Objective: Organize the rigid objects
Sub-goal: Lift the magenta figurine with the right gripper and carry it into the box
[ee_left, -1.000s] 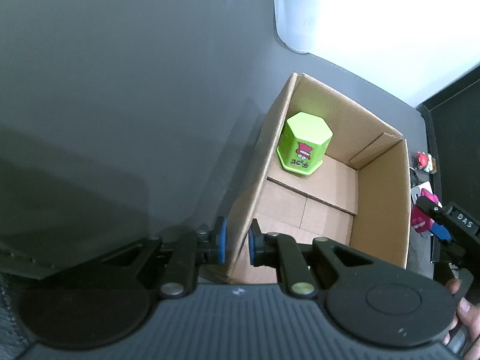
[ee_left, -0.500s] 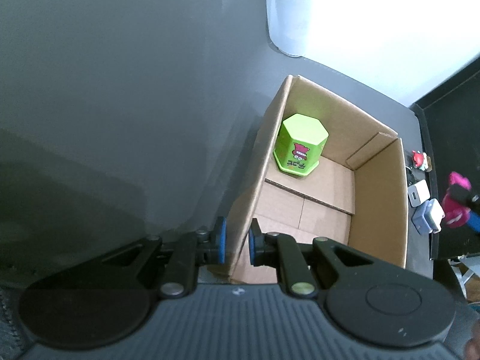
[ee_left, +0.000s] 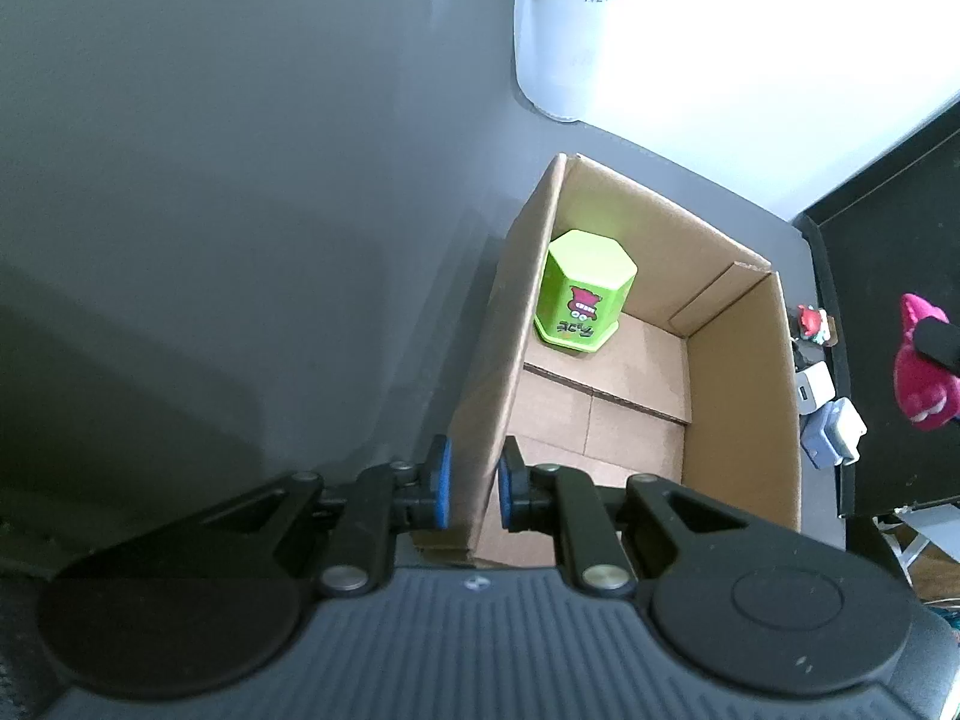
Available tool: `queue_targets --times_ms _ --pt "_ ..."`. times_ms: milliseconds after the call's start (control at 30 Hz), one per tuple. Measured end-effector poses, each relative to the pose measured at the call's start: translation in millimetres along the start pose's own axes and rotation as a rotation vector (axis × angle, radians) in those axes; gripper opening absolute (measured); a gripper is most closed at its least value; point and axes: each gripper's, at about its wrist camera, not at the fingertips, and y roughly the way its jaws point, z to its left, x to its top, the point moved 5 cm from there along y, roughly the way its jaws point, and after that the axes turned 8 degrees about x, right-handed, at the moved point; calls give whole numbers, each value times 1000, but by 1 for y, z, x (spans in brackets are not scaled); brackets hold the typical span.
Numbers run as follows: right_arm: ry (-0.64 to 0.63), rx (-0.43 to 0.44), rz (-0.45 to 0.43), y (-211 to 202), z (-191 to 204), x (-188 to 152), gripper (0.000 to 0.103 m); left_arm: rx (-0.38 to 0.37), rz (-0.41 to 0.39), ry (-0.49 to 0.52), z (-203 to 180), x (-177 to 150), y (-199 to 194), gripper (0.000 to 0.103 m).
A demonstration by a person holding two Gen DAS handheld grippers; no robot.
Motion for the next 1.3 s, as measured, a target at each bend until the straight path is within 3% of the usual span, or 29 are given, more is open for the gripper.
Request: queue_targets --times_ms 667,1300 --pt "-68 34 107 31 29 -26 41 -15 -14 23 -1 -1 -7 14" --pt "-81 47 253 92 43 -61 41 -53 12 26 -3 -2 -2 14"
